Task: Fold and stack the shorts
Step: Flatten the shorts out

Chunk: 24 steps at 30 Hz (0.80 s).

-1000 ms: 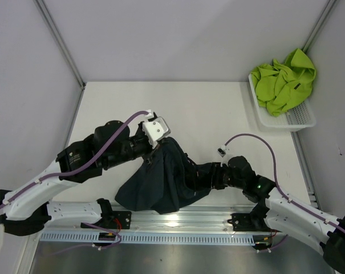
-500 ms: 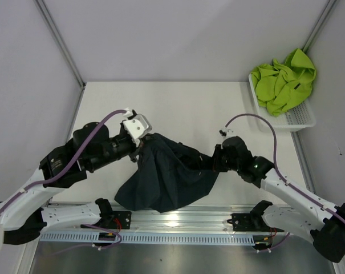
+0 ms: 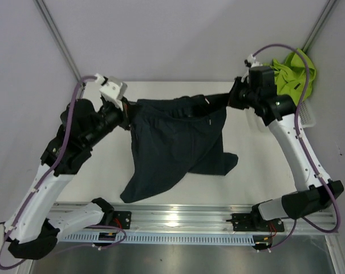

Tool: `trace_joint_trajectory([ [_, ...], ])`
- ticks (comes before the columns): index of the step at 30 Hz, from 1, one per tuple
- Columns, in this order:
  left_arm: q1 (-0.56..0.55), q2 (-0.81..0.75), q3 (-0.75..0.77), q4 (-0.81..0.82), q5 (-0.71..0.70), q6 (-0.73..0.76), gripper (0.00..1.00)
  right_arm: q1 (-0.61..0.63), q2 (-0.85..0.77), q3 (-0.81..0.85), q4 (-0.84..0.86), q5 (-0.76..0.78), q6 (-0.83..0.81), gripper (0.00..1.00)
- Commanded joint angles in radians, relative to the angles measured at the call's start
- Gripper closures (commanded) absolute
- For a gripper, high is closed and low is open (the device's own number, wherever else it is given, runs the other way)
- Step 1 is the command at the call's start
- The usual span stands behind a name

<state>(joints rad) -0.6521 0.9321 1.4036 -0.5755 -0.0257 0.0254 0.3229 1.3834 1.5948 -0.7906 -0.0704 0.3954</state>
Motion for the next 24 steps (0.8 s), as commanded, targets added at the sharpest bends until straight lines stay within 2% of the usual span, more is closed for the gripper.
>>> trace_joint_trajectory([
  [1,0.162,0.056,0.107,0.147,0.222,-0.142,1.0,-0.033,0.061,0.283,-0.107,0.024,-0.049,1.0],
  [2,0.201,0.063,0.121,0.163,0.252,-0.175,1.0,-0.031,0.074,0.324,-0.113,0.02,-0.044,1.0],
  [6,0.207,0.024,0.162,0.198,0.297,-0.202,1.0,-0.012,0.008,0.418,-0.108,0.004,-0.024,1.0],
  [11,0.206,-0.107,0.144,0.27,0.339,-0.199,1.0,0.042,-0.24,0.291,0.077,0.015,-0.033,1.0],
  [15,0.207,-0.208,0.156,0.301,0.386,-0.182,1.0,0.042,-0.435,0.223,0.157,-0.026,-0.038,1.0],
  [19,0.207,-0.246,0.181,0.298,0.403,-0.176,1.0,0.041,-0.489,0.235,0.154,-0.074,-0.027,1.0],
  [24,0.207,-0.239,0.221,0.275,0.405,-0.182,1.0,0.031,-0.48,0.29,0.094,-0.103,-0.006,1.0],
])
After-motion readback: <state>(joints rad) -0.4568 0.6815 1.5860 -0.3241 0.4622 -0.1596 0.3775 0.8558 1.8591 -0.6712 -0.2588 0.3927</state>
